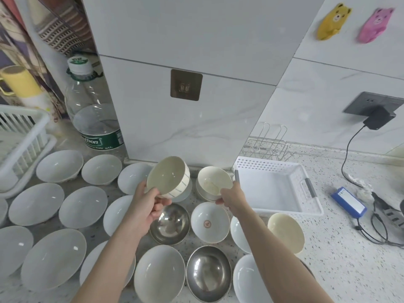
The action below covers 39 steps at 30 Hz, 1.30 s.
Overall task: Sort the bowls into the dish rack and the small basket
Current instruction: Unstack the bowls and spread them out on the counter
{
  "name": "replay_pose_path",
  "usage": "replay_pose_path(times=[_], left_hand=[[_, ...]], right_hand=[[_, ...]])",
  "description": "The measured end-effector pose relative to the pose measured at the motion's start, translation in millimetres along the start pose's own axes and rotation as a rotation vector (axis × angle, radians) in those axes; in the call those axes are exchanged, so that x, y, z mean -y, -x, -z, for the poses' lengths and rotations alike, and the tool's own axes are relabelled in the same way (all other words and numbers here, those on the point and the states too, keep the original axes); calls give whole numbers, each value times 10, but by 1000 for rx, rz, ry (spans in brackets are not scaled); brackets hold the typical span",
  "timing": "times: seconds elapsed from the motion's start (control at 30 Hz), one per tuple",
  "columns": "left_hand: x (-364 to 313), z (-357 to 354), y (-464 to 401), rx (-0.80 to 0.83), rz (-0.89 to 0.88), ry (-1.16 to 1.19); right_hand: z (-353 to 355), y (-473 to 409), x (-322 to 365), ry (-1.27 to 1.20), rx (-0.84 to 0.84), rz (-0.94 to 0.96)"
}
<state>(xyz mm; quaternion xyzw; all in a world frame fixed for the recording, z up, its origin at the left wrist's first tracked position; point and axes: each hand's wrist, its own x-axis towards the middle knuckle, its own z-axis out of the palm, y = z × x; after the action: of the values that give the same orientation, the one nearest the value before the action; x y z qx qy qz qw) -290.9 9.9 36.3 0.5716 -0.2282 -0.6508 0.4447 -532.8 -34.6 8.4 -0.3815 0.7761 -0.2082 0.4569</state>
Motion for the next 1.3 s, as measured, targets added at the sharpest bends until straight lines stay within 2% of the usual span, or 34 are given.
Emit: replay_pose_path(times=[0.23,0.5,0.7,0.8,0.93,1.03,1.3], left_hand=[[21,-35,136,0,36,-39],[181,-229,214,-1,28,-46],[359,-682,337,29,51,-71],[482,-992,456,69,55,-88],[680,-1456,647,121,75,-81],[837,-1775,774,156,95,-72],[1272,-2359,973,123,115,-83]], right_hand=[[27,-65,43,-24,1,30],[455,203,-34,-346,-18,59],[1105,536,-465,-670,-166,82],[1486,662,-809,-738,-297,85],[1931,757,-1309,-743,-463,74],[2159,749,-1682,-678,-519,14],[2403,513,-2415,-393,-427,-81]])
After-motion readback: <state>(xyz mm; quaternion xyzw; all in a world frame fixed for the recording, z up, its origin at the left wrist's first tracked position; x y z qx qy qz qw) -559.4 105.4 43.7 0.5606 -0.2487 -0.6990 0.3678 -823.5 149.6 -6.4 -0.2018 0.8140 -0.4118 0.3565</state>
